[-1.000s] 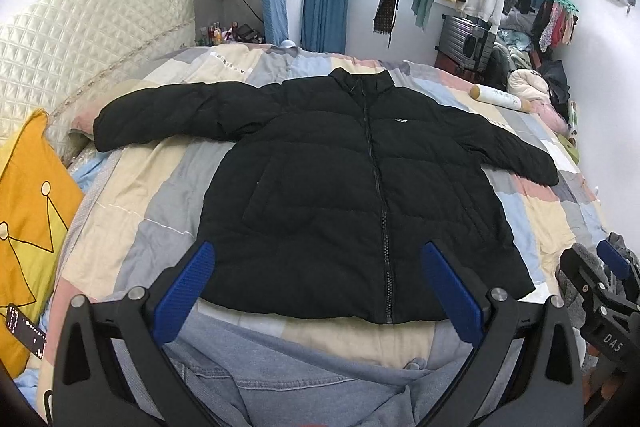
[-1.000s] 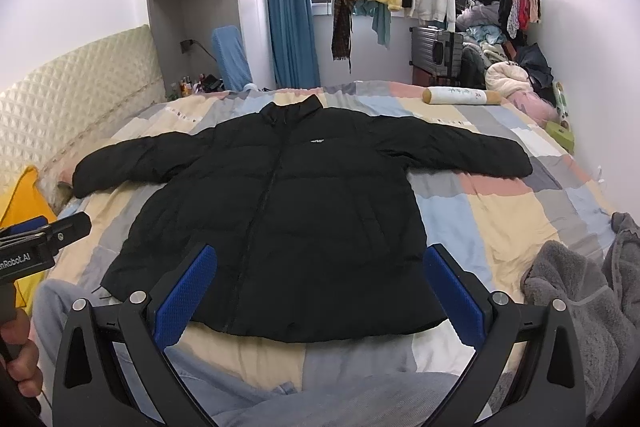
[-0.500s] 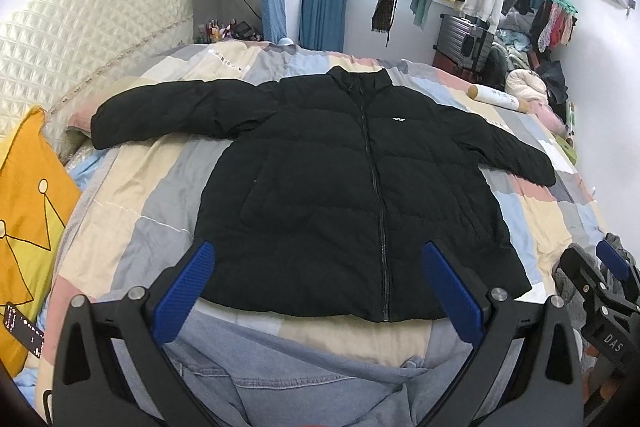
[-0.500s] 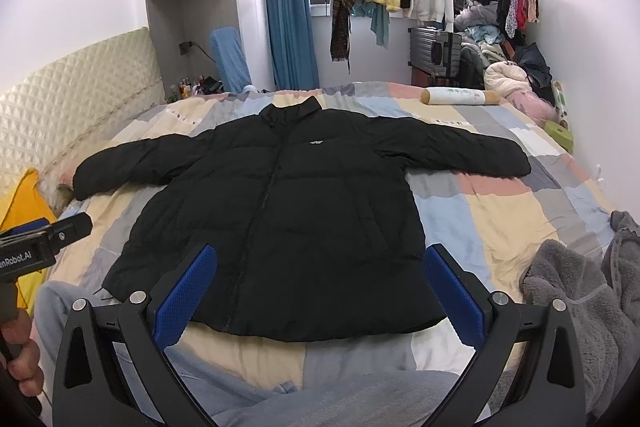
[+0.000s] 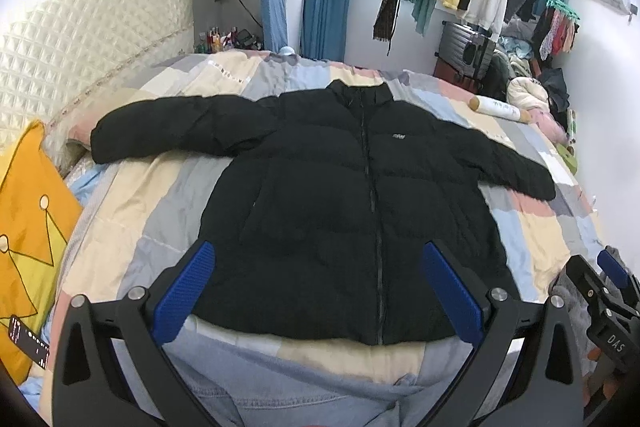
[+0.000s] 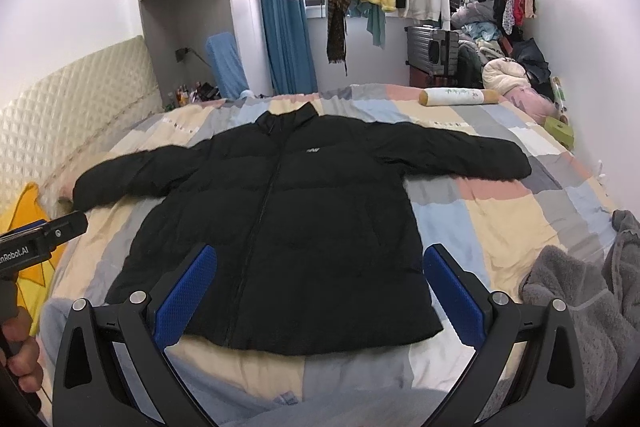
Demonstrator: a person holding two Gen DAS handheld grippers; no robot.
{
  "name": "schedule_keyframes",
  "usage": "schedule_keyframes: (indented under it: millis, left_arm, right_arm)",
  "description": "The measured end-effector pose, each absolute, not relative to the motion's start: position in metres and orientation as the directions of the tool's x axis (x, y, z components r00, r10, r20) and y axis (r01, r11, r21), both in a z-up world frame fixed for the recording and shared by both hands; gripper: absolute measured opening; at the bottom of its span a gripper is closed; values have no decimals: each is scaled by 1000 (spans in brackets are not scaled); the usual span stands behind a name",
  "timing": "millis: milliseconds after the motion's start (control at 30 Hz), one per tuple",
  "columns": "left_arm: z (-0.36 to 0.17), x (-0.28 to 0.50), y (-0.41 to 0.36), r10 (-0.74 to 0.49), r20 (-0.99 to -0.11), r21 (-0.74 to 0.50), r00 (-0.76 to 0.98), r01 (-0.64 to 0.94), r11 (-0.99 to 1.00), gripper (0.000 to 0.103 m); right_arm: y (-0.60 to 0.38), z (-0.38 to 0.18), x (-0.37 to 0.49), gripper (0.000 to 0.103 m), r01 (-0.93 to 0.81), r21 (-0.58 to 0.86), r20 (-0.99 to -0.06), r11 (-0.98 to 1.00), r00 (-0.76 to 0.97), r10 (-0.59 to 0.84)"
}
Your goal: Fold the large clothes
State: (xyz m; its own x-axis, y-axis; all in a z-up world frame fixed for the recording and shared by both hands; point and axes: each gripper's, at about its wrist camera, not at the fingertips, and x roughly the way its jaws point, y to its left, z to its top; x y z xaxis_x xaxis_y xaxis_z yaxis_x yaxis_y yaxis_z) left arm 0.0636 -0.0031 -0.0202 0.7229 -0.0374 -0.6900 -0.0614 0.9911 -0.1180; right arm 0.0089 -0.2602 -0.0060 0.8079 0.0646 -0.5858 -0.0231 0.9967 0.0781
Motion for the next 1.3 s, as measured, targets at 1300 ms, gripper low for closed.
schedule_keyframes:
  millis: [1300]
  left_arm:
    - [-146,244,-11,-109,-638,-140,762,24,990,103]
  right_arm:
    - [-634,-192,299,99,426,612,-550,667,835,-29]
